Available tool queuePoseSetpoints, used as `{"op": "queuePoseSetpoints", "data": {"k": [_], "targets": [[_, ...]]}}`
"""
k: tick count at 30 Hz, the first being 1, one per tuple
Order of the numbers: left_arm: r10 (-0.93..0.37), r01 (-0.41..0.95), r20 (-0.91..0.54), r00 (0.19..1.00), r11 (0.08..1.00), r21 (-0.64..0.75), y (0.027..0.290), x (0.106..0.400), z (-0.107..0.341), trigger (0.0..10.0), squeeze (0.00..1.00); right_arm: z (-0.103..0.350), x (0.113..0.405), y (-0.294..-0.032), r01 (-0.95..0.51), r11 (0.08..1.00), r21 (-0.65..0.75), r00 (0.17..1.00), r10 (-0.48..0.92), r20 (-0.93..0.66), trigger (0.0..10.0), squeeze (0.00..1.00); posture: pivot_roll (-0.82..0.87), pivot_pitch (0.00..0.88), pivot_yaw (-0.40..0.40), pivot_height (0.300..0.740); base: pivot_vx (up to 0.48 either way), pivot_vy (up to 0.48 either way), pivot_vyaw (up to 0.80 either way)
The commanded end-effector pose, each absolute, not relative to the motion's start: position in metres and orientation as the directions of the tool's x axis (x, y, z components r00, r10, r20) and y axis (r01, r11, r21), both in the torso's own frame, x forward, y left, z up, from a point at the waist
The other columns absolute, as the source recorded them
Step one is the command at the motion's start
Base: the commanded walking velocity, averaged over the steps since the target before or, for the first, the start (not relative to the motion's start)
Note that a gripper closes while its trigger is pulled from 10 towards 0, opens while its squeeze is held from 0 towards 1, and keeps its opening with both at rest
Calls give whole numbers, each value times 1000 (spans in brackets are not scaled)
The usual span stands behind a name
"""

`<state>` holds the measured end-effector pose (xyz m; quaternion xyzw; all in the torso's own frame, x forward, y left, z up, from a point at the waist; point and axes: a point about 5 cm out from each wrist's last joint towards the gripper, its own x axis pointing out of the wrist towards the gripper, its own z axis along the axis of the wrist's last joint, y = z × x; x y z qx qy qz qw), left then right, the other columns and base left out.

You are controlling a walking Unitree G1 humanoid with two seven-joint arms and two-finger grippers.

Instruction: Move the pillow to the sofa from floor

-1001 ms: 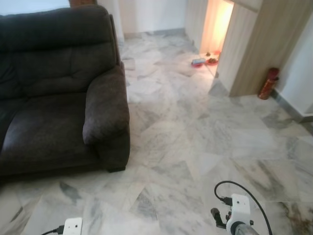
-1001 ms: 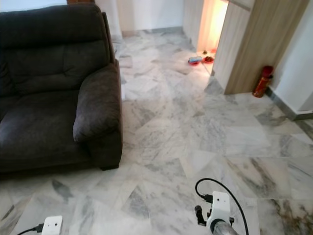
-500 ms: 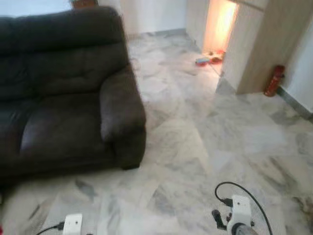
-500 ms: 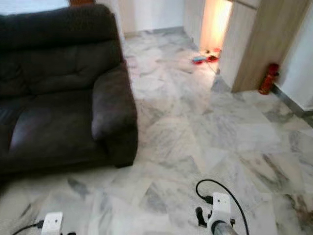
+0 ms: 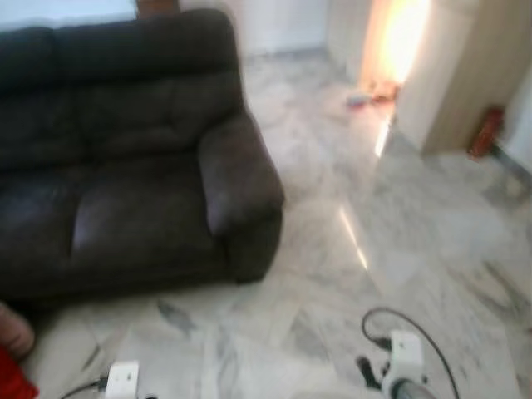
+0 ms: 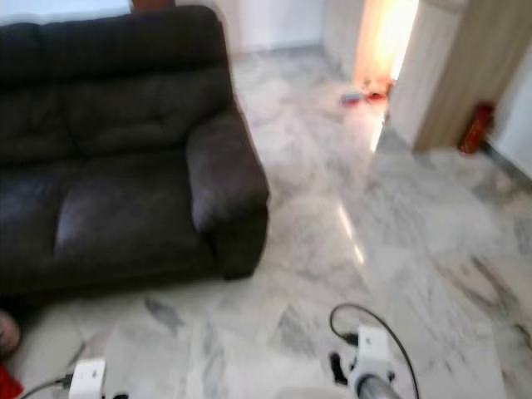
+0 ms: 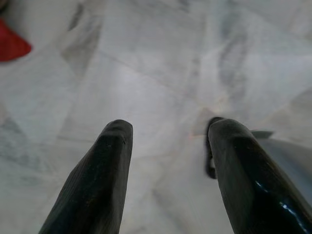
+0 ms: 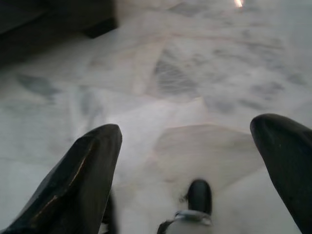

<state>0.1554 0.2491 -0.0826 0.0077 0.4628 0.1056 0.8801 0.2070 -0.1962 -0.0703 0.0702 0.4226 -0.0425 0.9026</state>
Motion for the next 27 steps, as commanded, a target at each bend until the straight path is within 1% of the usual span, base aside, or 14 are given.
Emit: {"op": "queuePoseSetpoints", "data": {"k": [1,27], "targets": [[191,-179,-815,547,978,109,249,156,-83,10000,0,-71,204,-204,144,987,71,630,-36,-776,10000,0,-58,0,61,740,0,401,0],[183,-157,-820,543,981,115,250,154,-83,10000,0,-72,202,-201,131,988,80,625,-19,-780,10000,0,-62,0,59,740,0,402,0]]}}
